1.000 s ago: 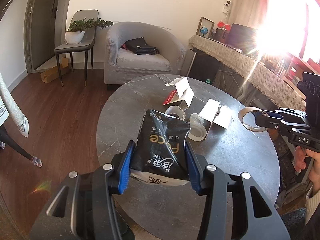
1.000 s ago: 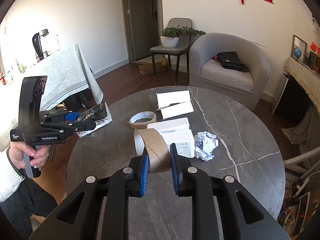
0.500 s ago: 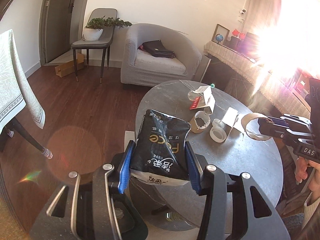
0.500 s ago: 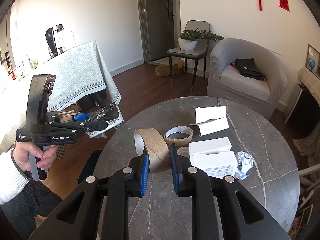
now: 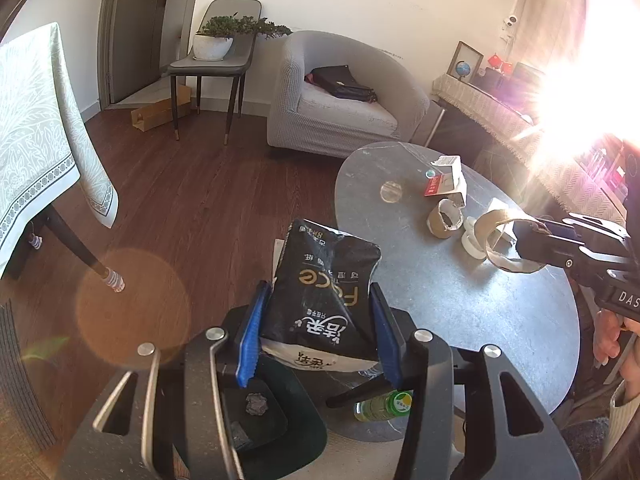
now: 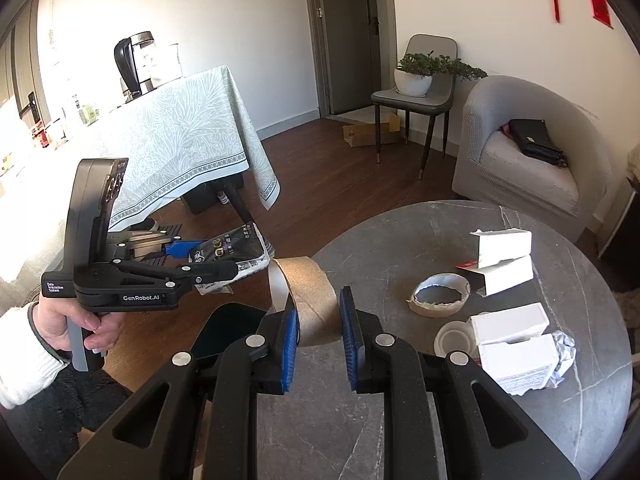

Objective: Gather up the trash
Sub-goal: 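Carry the black bag and tape core over the green trash bin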

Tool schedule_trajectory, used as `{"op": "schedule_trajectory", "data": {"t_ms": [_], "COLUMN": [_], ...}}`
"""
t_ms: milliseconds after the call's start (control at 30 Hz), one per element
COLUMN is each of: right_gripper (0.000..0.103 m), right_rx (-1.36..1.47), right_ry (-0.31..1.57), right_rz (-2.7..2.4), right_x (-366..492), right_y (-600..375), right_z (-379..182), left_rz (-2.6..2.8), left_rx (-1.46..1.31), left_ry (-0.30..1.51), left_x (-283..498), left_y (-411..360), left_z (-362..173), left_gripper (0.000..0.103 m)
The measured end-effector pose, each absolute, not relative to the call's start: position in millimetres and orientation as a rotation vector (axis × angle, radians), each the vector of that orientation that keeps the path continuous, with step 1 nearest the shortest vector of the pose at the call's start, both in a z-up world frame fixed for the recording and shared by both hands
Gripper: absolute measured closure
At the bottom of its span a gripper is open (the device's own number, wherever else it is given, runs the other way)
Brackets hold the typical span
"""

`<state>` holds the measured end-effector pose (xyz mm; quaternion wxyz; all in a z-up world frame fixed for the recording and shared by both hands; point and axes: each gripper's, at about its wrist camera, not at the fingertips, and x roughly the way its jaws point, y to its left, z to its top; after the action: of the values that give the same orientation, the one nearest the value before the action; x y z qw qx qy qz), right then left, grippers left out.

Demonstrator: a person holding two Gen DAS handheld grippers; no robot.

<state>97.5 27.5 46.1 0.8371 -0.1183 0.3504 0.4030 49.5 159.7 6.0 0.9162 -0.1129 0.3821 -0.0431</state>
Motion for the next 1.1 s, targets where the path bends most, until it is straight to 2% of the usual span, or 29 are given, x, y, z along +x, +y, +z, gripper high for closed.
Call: {"op": "schedule_trajectory", "data": {"t_ms": [1100], "right_gripper": [0.083], "right_rx": [-0.41], "right_ry": [0.941], "right_rz": [0.937], "right_x": [77.3], "right_y": [163.2], "right_z": [-27.8], "left_rz": [-0.025], "left_rx": [-0.287], "left_ry": [1.136], "left_x": [0.4], "left_y": [224.1], "left_z": [-118.9], "left_gripper": [0.05]}}
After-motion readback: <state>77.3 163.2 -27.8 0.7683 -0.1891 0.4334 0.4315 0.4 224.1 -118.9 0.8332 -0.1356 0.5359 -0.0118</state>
